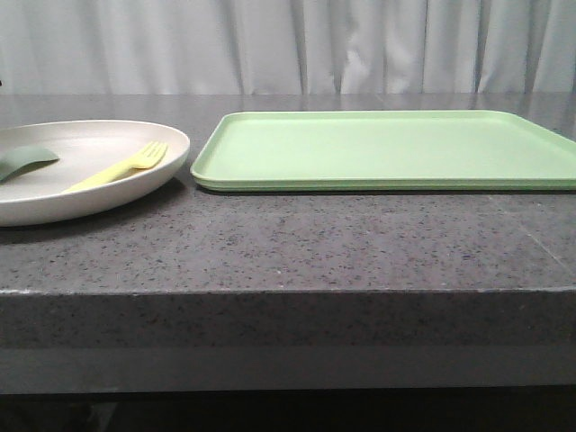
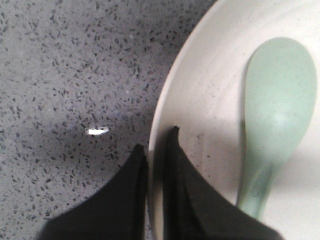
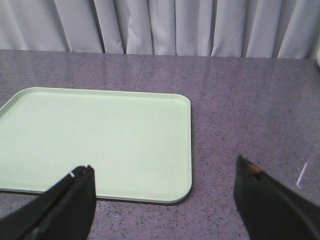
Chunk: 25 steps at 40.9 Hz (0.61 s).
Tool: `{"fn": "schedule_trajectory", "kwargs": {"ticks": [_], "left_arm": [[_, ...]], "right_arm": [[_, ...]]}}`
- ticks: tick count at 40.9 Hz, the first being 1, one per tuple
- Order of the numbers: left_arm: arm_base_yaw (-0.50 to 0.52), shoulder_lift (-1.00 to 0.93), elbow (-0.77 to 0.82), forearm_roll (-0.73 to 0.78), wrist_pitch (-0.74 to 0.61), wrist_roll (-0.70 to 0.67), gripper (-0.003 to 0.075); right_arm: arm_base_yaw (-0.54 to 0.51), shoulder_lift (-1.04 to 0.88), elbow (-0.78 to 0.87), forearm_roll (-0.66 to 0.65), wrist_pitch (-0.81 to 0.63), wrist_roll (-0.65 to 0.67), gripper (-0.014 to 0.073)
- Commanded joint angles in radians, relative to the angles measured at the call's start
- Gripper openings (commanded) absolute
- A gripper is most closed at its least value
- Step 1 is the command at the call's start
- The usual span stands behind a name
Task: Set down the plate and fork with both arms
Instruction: 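Lower the left gripper to the white plate rim and grasp it, then lift the plate with the left gripper and carry it onto the green tray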
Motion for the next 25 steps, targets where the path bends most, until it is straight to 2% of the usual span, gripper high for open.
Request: {"fn": "schedule_trajectory", "kwargs": {"ticks": [1,15,25], "left_arm": [[0.000,-0.039,-0.024,-0.015,-0.009,0.001,-0.0018],[0.088,-0.061,-0.036,-0.130,-0.013,0.027,-0.0018],[0.192,-0.095,-0.061,-0.417,-0.010,0.205,-0.0018]], "right_arm": [[-0.002,0.010,-0.040,-0.002,-0.072,-0.005,0.0591],[-0.002,0.010,-0.040,-0.002,-0.072,-0.005,0.0591],[-0.002,0.010,-0.040,-0.002,-0.073,-0.005,0.0591]]}}
